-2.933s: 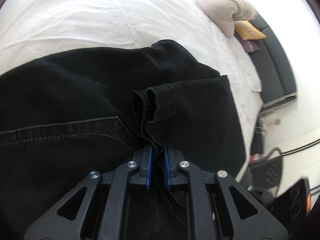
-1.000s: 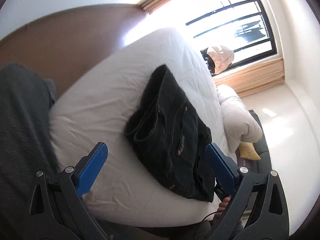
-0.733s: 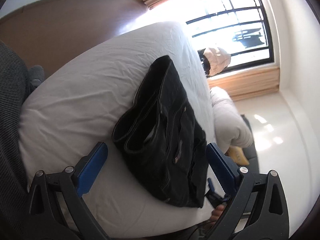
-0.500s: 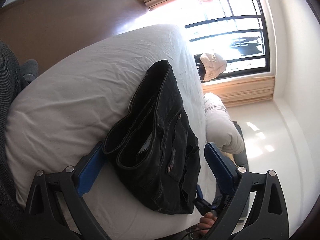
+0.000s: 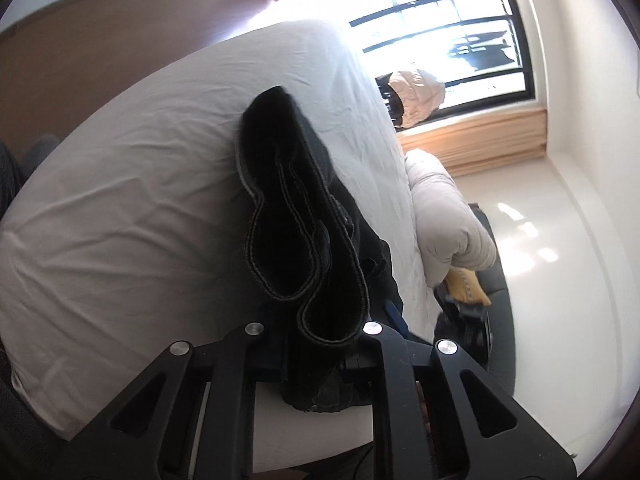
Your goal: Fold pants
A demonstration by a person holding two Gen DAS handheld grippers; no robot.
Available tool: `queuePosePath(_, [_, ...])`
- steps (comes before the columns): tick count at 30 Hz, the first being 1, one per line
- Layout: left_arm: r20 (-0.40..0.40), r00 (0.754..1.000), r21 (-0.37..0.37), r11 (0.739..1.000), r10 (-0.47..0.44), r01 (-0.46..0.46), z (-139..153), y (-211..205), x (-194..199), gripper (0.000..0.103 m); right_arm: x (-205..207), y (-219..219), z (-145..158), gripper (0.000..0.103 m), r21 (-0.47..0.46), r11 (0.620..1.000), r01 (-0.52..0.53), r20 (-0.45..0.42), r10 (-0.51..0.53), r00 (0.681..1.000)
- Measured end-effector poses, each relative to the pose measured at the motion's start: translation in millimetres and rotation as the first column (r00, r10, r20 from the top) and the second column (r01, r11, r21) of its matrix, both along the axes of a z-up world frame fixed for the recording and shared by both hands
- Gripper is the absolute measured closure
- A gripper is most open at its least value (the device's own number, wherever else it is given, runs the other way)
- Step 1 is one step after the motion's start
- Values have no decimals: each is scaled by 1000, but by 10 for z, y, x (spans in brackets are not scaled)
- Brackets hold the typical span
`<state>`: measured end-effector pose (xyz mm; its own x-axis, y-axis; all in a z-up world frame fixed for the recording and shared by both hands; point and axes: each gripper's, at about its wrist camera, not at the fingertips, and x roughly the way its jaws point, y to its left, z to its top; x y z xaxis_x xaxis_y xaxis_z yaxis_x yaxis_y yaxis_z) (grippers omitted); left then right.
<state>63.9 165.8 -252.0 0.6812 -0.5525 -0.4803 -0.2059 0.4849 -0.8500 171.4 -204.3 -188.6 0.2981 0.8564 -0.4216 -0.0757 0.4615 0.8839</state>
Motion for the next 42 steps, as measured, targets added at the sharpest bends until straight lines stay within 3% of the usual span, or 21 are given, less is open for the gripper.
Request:
queuePosePath(3, [6,1000,47,999,-19,19,71,-40,35,90,226,337,-114,26,-16,995,-101,-57,100,993])
queuePosePath(6, [11,999,76,997,-31,30,143,-85,76,90,356,552,-422,27,-126,976,-178,-176,155,972])
queuePosePath(10, [54,996,152,986,-76,67,359,-192,99,90,394,610,-447,28,-145,975,-166,-162,142,977])
queuePosePath(13, [76,991,190,978,-107,91,468,-310,171,90,325,677,-432,27,-187,967,-174,-102,157,982])
queuePosePath(17, [82,989,216,971,-124,104,611,-370,202,90,264,660,-430,27,-161,976,-144,-71,135,988])
queuePosePath(20, [91,985,261,958,-146,118,684,-405,262,90,257,513,-357,23,-86,992,-92,-132,80,988])
queuePosePath(22, [104,977,308,940,-186,147,812,-565,332,90,230,359,-208,18,-24,998,-64,-103,61,993])
queuePosePath(26, [131,942,393,889,-309,237,1057,-1088,425,89,212,77,64,13,26,996,-82,-54,83,995])
queuePosePath(29, [136,905,459,835,-403,303,1159,-1535,475,89,209,-139,129,10,51,995,-83,-52,86,995])
queuePosePath(32, [127,859,522,770,-495,367,1232,-2000,567,89,236,-427,44,10,87,995,-47,-78,54,995])
queuePosePath(34, [101,816,552,714,-570,431,1224,-2375,653,89,228,-630,-45,10,108,994,-10,-97,21,995])
queuePosePath(37, [26,764,544,650,-645,530,929,-2876,882,89,207,-923,-206,9,155,987,33,-129,-13,992])
queuePosePath(39, [-52,755,507,634,-654,584,687,-3061,922,89,223,-1108,-236,8,168,985,47,-126,-25,992])
queuePosePath(42, [-58,723,551,581,-689,598,650,-3233,817,89,227,-1305,-225,6,152,987,50,-109,-34,994])
